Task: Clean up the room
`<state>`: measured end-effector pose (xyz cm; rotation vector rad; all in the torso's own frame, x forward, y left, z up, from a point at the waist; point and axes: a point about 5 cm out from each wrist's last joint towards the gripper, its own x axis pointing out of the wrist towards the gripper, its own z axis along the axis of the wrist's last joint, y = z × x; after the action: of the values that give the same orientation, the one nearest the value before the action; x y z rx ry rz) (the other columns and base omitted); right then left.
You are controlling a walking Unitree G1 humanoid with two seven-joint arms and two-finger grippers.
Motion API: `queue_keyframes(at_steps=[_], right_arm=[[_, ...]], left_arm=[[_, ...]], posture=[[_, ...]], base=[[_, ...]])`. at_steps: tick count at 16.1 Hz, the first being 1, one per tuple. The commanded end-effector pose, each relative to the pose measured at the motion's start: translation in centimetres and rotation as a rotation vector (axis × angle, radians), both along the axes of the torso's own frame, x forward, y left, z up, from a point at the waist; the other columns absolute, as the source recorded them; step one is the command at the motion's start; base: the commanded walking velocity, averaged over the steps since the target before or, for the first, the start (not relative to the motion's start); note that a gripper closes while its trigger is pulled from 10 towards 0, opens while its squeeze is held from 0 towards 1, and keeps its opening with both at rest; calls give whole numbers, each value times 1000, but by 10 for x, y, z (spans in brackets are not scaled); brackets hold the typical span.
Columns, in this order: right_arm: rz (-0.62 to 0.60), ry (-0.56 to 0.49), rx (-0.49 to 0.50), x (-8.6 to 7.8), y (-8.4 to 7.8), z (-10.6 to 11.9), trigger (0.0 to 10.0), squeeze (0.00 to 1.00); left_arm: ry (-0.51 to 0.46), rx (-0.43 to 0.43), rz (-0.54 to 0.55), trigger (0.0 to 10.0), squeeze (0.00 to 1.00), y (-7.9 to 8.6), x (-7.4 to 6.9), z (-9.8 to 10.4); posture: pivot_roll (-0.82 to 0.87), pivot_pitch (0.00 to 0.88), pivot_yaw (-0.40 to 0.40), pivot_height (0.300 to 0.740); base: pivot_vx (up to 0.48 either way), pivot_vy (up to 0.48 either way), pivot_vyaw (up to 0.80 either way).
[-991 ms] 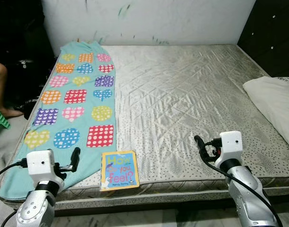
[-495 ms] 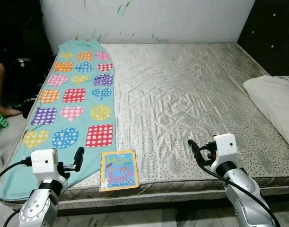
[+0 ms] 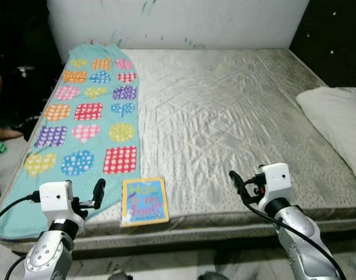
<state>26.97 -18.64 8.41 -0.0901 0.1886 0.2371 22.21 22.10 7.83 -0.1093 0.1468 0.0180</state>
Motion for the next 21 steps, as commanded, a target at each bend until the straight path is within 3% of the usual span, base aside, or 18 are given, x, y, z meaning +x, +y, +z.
queue_keyframes(at_steps=[1,8,17,21], right_arm=[[6,6,-5,-1,-1,1,10000,0],[31,23,-12,-4,0,-1,10000,0],[56,48,-30,-10,-5,2,10000,0],[61,67,-24,-15,-6,3,10000,0]], left_arm=[[-18,-5,-8,10000,0,-1,0,4],[-37,-27,-30,10000,0,-7,-1,9],[-52,-76,-37,10000,0,-21,-4,21],[-29,-77,-15,10000,0,-23,-6,23]], posture=[[-43,116,-19,671],[-37,133,-34,671],[-55,204,-57,671],[-53,236,-64,671]], base=[[0,0,0],[0,0,0],[340,0,0],[0,0,0]])
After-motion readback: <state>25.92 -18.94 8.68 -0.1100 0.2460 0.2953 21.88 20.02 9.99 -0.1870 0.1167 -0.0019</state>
